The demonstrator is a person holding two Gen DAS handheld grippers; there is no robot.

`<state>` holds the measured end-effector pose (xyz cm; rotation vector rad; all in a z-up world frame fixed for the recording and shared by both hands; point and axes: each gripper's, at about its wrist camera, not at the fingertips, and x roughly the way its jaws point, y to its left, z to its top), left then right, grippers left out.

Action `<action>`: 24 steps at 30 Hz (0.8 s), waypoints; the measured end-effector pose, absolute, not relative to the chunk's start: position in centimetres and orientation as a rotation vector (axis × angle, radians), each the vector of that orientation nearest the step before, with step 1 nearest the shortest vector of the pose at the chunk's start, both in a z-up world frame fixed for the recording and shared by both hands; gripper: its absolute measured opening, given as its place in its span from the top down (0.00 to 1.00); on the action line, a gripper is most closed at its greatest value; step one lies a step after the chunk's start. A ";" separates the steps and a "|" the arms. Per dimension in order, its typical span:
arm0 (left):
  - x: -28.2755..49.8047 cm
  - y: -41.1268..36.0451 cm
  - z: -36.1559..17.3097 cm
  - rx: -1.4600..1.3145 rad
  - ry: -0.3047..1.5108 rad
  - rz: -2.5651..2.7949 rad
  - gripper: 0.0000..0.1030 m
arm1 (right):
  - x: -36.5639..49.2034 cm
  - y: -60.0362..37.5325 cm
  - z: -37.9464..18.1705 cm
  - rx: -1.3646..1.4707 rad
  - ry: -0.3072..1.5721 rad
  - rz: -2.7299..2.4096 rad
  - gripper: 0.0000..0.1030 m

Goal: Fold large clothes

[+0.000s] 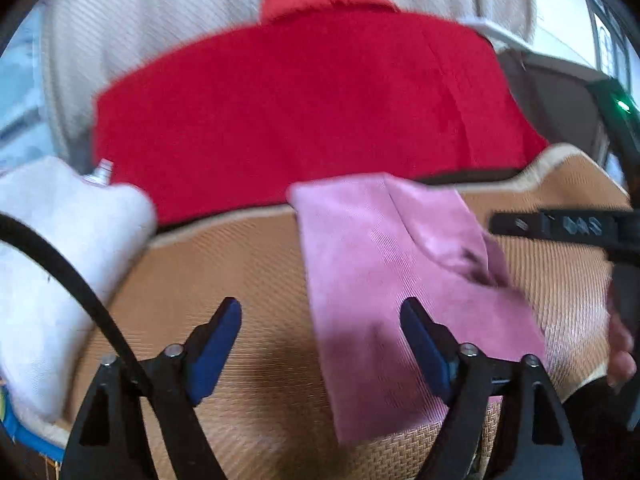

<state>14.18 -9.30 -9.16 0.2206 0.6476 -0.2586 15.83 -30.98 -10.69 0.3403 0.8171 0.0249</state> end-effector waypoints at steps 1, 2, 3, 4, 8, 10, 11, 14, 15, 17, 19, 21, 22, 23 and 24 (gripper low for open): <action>13.4 -9.0 -8.3 0.218 0.627 -0.236 0.14 | 15.0 -30.7 -9.8 0.323 0.806 0.019 0.41; 12.2 -8.4 -7.1 0.213 0.602 -0.205 0.14 | 13.7 -30.3 -8.8 0.299 0.795 0.011 0.37; 11.3 -8.0 -5.9 0.210 0.584 -0.178 0.14 | 12.3 -29.9 -7.7 0.273 0.784 0.002 0.35; 11.2 -7.5 -4.9 0.208 0.572 -0.160 0.14 | 10.8 -29.5 -6.7 0.254 0.768 -0.001 0.35; 7.4 -5.9 -0.6 0.186 0.499 -0.087 0.05 | 6.1 -28.1 -2.9 0.222 0.714 0.000 0.35; 5.9 -5.3 0.9 0.177 0.467 -0.073 0.02 | 3.8 -27.4 -1.3 0.200 0.686 0.008 0.32; 4.9 -5.1 1.9 0.172 0.448 -0.063 0.02 | 2.2 -26.8 -0.3 0.182 0.668 0.014 0.32; 2.8 -5.1 3.8 0.169 0.395 -0.042 0.02 | -1.1 -25.9 2.0 0.151 0.627 0.017 0.31; 2.1 -4.9 4.5 0.168 0.380 -0.037 0.02 | -2.4 -25.6 2.8 0.147 0.617 0.020 0.29; 1.0 -4.8 5.7 0.168 0.354 -0.034 0.01 | -4.0 -25.2 3.9 0.143 0.607 0.016 0.29; -0.2 -4.4 7.2 0.166 0.338 -0.030 0.01 | -5.3 -24.7 4.8 0.140 0.592 0.007 0.29; -1.2 -4.1 8.2 0.158 0.314 -0.017 0.01 | -6.5 -24.2 5.8 0.137 0.578 0.004 0.29; -1.5 -3.9 8.5 0.156 0.304 -0.010 0.01 | -6.8 -24.1 6.0 0.141 0.572 0.006 0.29; -1.9 -3.8 8.9 0.156 0.292 -0.007 0.01 | -7.3 -23.8 6.5 0.144 0.565 0.007 0.29; -2.2 -3.7 9.3 0.157 0.284 -0.006 0.01 | -7.2 -23.6 6.6 0.139 0.562 0.006 0.29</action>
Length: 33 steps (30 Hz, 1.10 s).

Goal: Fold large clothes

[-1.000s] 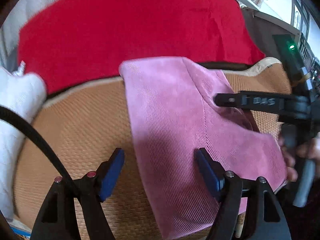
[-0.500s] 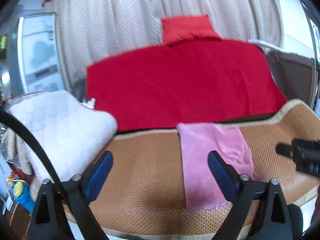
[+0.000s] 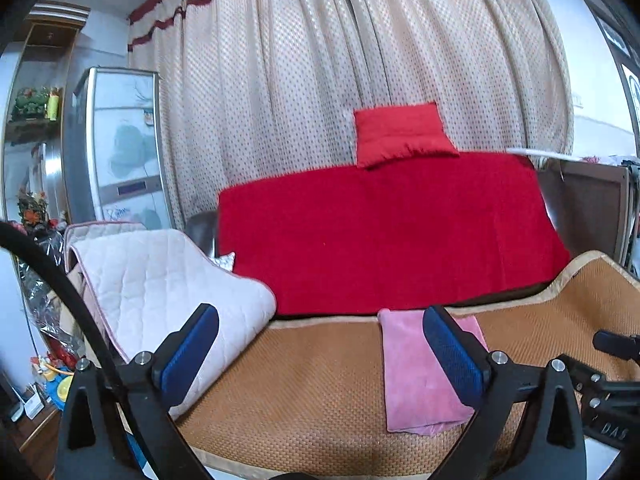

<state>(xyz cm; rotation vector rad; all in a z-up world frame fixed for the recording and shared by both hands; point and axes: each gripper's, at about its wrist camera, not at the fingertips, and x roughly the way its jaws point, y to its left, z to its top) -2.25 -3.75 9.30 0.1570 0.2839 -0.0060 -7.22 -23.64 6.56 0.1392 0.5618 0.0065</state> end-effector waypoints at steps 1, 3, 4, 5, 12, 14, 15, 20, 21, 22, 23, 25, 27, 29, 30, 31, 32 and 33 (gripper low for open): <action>-2.6 -3.7 9.6 0.158 0.278 -0.005 0.01 | -7.6 -23.3 6.8 0.132 0.557 0.002 0.29; -3.4 -3.6 10.3 0.161 0.259 0.009 0.01 | -8.0 -22.8 7.1 0.117 0.544 -0.008 0.29; -3.7 -3.5 10.5 0.164 0.249 0.014 0.01 | -8.2 -22.6 7.3 0.115 0.541 -0.010 0.29; -4.1 -3.5 10.7 0.168 0.239 0.020 0.01 | -8.5 -22.4 7.5 0.114 0.540 -0.013 0.29; -6.1 -3.4 11.6 0.182 0.207 -0.002 0.01 | -9.5 -20.8 8.0 0.053 0.528 -0.053 0.29; -6.4 -3.3 11.7 0.183 0.203 -0.009 0.01 | -9.9 -20.2 8.5 0.025 0.506 -0.073 0.29; -6.5 -3.2 11.9 0.181 0.203 -0.012 0.01 | -10.3 -19.9 8.8 0.010 0.490 -0.085 0.29; -7.0 -3.2 12.1 0.177 0.209 -0.024 0.01 | -11.5 -19.2 10.0 -0.044 0.419 -0.132 0.29; -7.1 -3.3 12.2 0.178 0.209 -0.024 0.01 | -11.8 -19.2 10.3 -0.051 0.404 -0.141 0.29; -7.1 -3.3 12.2 0.177 0.208 -0.025 0.01 | -11.9 -19.2 10.5 -0.055 0.395 -0.148 0.29; -7.2 -3.3 12.3 0.177 0.208 -0.029 0.01 | -12.0 -19.2 10.7 -0.057 0.387 -0.153 0.29; -7.3 -3.4 12.4 0.180 0.206 -0.034 0.01 | -12.2 -19.3 11.0 -0.055 0.377 -0.158 0.29; -7.5 -3.5 12.5 0.181 0.205 -0.039 0.01 | -12.4 -19.4 11.3 -0.054 0.371 -0.163 0.29; -7.7 -3.6 12.7 0.183 0.201 -0.042 0.01 | -12.5 -19.4 11.6 -0.057 0.366 -0.166 0.29; -7.8 -3.6 12.8 0.182 0.199 -0.043 0.01 | -12.6 -19.3 11.7 -0.059 0.362 -0.170 0.29; -7.9 -3.6 12.9 0.181 0.196 -0.047 0.01 | -12.7 -19.3 11.8 -0.061 0.359 -0.170 0.29; -8.0 -3.6 13.0 0.181 0.193 -0.049 0.01 | -12.8 -19.2 12.0 -0.064 0.357 -0.169 0.29; -8.1 -3.6 13.1 0.182 0.190 -0.049 0.01 | -12.9 -19.1 12.0 -0.064 0.356 -0.170 0.29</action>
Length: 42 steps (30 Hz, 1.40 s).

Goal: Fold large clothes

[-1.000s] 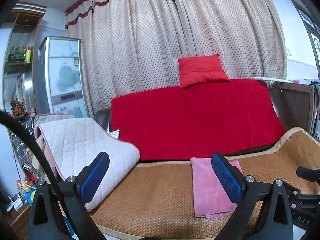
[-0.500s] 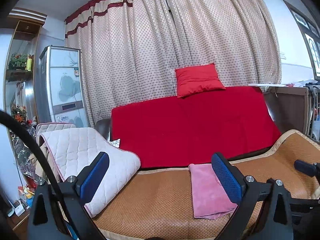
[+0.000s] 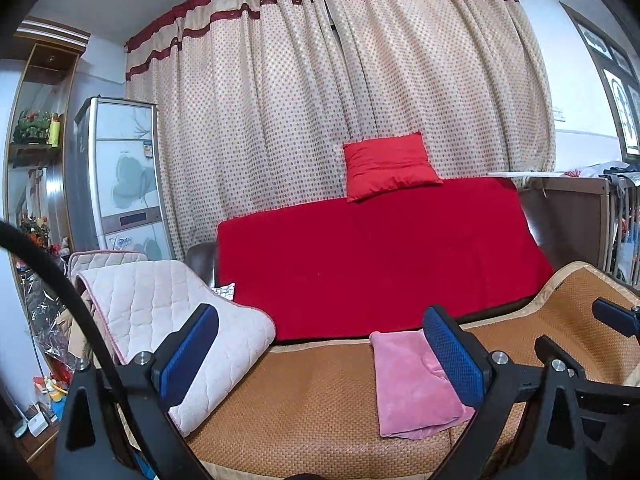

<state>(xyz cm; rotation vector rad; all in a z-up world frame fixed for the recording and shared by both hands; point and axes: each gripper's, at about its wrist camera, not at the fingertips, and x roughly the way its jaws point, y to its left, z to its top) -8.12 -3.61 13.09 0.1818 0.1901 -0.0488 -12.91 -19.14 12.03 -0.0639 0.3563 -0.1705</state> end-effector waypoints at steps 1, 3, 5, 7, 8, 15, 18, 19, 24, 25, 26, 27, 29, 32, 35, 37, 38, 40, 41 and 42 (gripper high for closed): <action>-8.2 -3.6 13.2 0.182 0.187 -0.050 0.01 | -13.0 -19.2 12.1 -0.064 0.354 -0.171 0.29; -8.4 -3.6 13.3 0.181 0.182 -0.052 0.01 | -13.1 -19.3 12.3 -0.062 0.350 -0.172 0.29; -8.5 -3.6 13.4 0.180 0.181 -0.054 0.01 | -13.1 -19.4 12.4 -0.063 0.347 -0.176 0.29; -8.5 -3.5 13.5 0.179 0.180 -0.053 0.01 | -13.1 -19.4 12.4 -0.063 0.345 -0.177 0.29; -8.5 -3.5 13.5 0.179 0.179 -0.052 0.01 | -13.1 -19.5 12.5 -0.062 0.345 -0.178 0.29; -8.6 -3.4 13.5 0.176 0.184 -0.046 0.01 | -13.1 -19.5 12.5 -0.061 0.344 -0.182 0.29; -8.6 -3.4 13.4 0.174 0.184 -0.048 0.01 | -13.2 -19.5 12.4 -0.061 0.346 -0.185 0.29; -8.6 -3.3 13.4 0.174 0.185 -0.046 0.01 | -13.3 -19.4 12.4 -0.061 0.346 -0.186 0.29; -8.6 -3.2 13.1 0.174 0.189 -0.051 0.01 | -13.3 -19.4 12.4 -0.064 0.348 -0.188 0.29; -8.6 -3.1 13.1 0.175 0.191 -0.053 0.01 | -13.4 -19.4 12.4 -0.063 0.348 -0.189 0.29; -8.6 -3.1 13.0 0.175 0.193 -0.052 0.01 | -13.4 -19.4 12.4 -0.062 0.348 -0.190 0.29; -8.6 -3.0 12.9 0.174 0.195 -0.053 0.01 | -13.2 -19.5 12.4 -0.061 0.349 -0.191 0.29; -8.5 -3.0 12.8 0.174 0.200 -0.056 0.01 | -13.2 -19.4 12.4 -0.061 0.350 -0.193 0.29; -8.5 -2.9 12.7 0.173 0.205 -0.058 0.01 | -13.2 -19.3 12.3 -0.063 0.350 -0.193 0.29; -8.4 -2.7 12.5 0.174 0.207 -0.057 0.01 | -13.2 -19.2 12.3 -0.064 0.350 -0.192 0.29; -8.4 -2.7 12.5 0.174 0.209 -0.056 0.01 | -13.1 -19.1 12.3 -0.063 0.352 -0.191 0.29; -8.4 -2.6 12.4 0.173 0.211 -0.054 0.01 | -13.1 -19.1 12.2 -0.064 0.353 -0.192 0.29; -8.3 -2.6 12.4 0.172 0.214 -0.056 0.01 | -13.0 -19.0 12.1 -0.064 0.357 -0.189 0.29; -8.2 -2.5 12.3 0.172 0.216 -0.056 0.01 | -13.0 -19.0 12.1 -0.064 0.358 -0.189 0.29; -8.3 -2.5 12.2 0.172 0.217 -0.056 0.01 | -13.0 -19.0 12.1 -0.065 0.358 -0.190 0.29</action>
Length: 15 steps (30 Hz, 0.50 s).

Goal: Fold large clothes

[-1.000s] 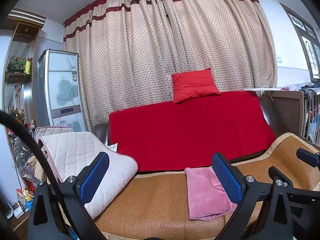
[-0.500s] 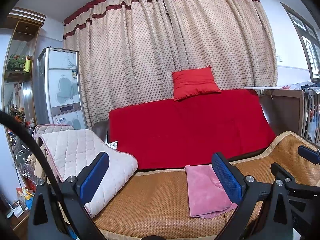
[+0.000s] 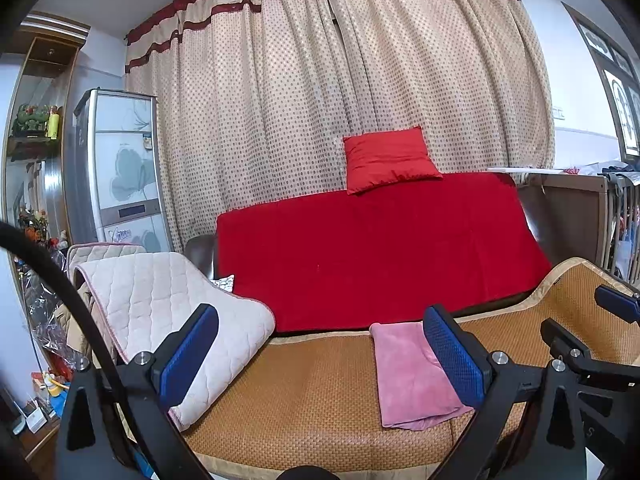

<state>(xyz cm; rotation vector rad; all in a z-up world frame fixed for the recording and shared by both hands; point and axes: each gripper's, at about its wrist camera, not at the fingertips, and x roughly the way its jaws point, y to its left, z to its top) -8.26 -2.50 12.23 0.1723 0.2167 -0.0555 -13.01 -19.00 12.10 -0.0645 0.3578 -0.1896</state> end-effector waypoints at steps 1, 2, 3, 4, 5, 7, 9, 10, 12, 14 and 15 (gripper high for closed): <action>-8.3 -2.5 12.2 0.172 0.217 -0.056 0.01 | -13.0 -19.0 12.1 -0.066 0.358 -0.190 0.29; -8.3 -2.5 12.1 0.173 0.217 -0.058 0.01 | -13.0 -19.0 12.1 -0.067 0.359 -0.190 0.29; -8.4 -2.5 12.1 0.174 0.217 -0.058 0.01 | -12.9 -19.0 12.0 -0.067 0.359 -0.189 0.29; -8.4 -2.5 12.1 0.173 0.217 -0.058 0.01 | -12.9 -19.0 12.0 -0.067 0.359 -0.189 0.29; -8.4 -2.5 12.1 0.173 0.218 -0.059 0.01 | -12.9 -19.0 12.0 -0.067 0.360 -0.189 0.29; -8.4 -2.5 12.1 0.174 0.218 -0.058 0.01 | -12.9 -19.0 11.9 -0.066 0.361 -0.190 0.29; -8.4 -2.5 12.0 0.173 0.218 -0.058 0.01 | -12.9 -18.9 11.9 -0.067 0.362 -0.191 0.29; -8.4 -2.5 12.0 0.173 0.219 -0.059 0.01 | -12.9 -18.9 11.8 -0.066 0.362 -0.191 0.29; -8.4 -2.6 11.9 0.172 0.220 -0.058 0.01 | -12.9 -18.9 11.8 -0.065 0.363 -0.189 0.29; -8.3 -2.5 12.0 0.173 0.221 -0.059 0.01 | -12.9 -19.0 11.7 -0.067 0.363 -0.189 0.29; -8.3 -2.5 11.9 0.173 0.222 -0.058 0.01 | -12.8 -19.0 11.7 -0.067 0.364 -0.189 0.29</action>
